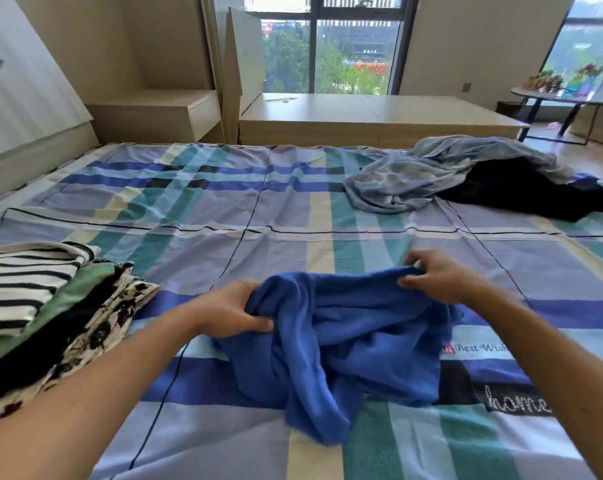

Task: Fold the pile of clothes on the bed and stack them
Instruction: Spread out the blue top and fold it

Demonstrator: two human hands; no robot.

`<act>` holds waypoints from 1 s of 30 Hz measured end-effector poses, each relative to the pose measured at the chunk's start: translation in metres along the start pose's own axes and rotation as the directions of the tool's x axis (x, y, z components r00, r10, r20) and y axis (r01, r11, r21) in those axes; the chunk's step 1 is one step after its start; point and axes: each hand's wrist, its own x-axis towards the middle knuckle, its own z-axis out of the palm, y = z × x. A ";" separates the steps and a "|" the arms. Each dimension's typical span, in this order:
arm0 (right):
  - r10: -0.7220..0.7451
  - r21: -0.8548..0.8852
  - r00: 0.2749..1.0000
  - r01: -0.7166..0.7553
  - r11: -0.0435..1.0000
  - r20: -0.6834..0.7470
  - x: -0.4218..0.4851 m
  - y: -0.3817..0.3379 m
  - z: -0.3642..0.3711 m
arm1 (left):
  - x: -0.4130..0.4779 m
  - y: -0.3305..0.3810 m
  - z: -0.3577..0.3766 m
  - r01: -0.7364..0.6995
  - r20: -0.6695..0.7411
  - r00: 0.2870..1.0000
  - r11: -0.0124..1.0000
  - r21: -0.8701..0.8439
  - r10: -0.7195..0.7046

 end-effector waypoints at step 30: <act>0.045 0.998 0.998 -0.049 0.042 0.047 -0.052 -0.104 0.000 | 0.008 0.085 0.057 -0.347 -0.506 0.844 0.900 -0.264 0.177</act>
